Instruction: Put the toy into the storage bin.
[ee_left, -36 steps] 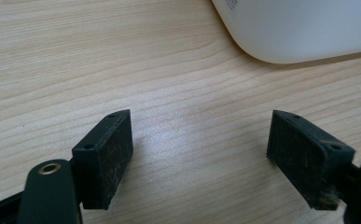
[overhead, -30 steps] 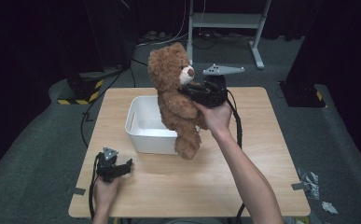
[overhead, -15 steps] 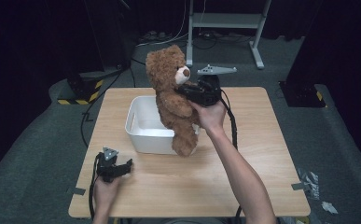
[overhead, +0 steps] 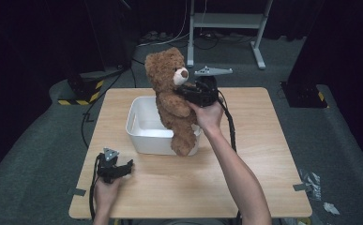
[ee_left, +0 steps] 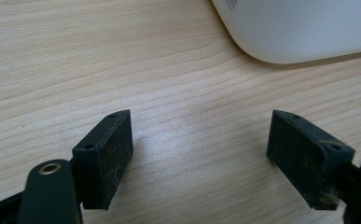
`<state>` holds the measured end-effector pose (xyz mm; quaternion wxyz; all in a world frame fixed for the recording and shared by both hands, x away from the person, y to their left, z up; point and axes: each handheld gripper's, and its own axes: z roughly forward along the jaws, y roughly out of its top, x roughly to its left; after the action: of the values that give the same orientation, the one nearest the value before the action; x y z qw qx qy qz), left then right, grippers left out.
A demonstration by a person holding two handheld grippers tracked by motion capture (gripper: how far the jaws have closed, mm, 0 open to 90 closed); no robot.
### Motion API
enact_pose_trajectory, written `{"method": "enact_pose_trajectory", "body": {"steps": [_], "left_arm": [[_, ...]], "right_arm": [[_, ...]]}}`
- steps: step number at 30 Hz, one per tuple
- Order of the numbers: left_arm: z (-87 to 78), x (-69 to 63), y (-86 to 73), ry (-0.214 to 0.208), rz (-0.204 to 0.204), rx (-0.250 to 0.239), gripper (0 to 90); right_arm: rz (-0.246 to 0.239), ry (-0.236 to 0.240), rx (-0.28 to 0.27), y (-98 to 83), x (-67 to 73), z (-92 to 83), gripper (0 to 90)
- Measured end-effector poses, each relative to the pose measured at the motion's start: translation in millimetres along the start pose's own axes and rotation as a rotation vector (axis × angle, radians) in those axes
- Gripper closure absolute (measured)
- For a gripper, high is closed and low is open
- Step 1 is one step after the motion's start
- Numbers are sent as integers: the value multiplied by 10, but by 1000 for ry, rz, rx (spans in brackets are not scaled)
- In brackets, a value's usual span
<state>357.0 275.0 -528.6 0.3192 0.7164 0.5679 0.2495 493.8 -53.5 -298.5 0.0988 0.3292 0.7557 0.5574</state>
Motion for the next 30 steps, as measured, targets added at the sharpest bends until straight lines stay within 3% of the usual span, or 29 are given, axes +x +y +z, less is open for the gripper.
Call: {"method": "enact_pose_trajectory", "body": {"steps": [30], "left_arm": [[3,0,0,-1,2,-8,226]], "right_arm": [[-7,-28,44,-81,-40,255,825]]}}
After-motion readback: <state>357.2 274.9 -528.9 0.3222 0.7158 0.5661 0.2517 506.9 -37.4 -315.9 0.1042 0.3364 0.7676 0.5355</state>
